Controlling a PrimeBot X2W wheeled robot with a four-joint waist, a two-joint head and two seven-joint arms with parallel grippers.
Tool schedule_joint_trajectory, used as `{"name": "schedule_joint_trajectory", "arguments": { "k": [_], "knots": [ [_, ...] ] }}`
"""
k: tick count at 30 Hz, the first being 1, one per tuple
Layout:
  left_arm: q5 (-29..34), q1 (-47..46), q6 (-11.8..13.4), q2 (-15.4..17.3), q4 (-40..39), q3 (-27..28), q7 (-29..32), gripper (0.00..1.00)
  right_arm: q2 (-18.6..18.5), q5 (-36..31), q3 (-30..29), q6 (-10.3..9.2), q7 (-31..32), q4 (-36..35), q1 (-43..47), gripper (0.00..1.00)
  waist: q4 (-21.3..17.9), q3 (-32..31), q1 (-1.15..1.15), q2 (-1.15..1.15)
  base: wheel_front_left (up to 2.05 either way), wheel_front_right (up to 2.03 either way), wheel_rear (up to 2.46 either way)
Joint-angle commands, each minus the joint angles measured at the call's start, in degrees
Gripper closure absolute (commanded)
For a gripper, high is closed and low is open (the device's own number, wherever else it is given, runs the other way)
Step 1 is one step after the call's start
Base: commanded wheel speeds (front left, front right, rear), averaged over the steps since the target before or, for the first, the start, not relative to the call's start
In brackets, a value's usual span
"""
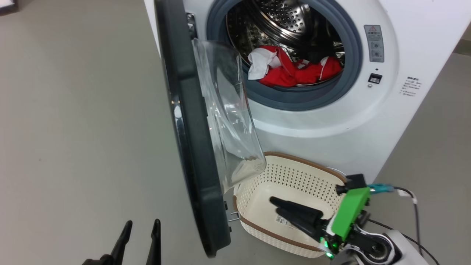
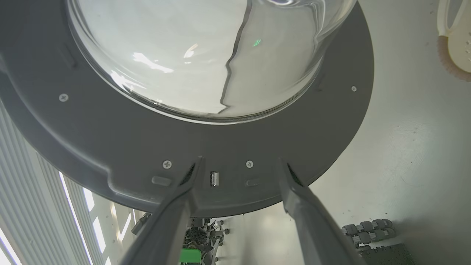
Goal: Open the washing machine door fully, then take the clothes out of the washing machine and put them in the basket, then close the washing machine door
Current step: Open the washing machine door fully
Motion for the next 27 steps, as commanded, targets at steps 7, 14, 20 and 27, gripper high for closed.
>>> {"name": "schedule_joint_trajectory", "arguments": {
  "k": [7, 14, 20, 27],
  "knots": [
    [0.91, -0.78, -0.36, 0.51, -0.96, 3.00, -0.52, 0.00, -3.65, -8.19, 0.25, 0.30, -10.17, -2.63, 2.47, 0.00, -1.38, -0.05, 0.00, 0.00, 0.00, 0.00, 0.00],
    [0.90, -0.97, -0.36, 0.51, -0.98, 3.35, -0.53, 0.00, -7.81, -16.68, 4.85, 0.30, -27.04, -1.77, 3.24, 0.00, -2.43, 0.14, 0.00, 0.00, 0.00, 0.00, 0.00],
    [0.79, -1.36, -0.40, 0.51, -0.96, 3.64, -0.53, 0.00, -11.16, -23.23, 11.71, 0.30, -42.29, 1.36, 1.29, 0.00, -3.27, 0.52, 0.00, 0.00, 0.00, 0.00, 0.00],
    [0.68, -2.05, -0.46, 0.51, -0.88, 3.95, -0.53, 0.00, -13.27, -34.01, 15.42, 0.30, -50.62, 5.98, -2.51, 0.00, -3.82, 1.03, 0.00, 0.00, 0.00, 0.00, 0.00]
  ]
}}
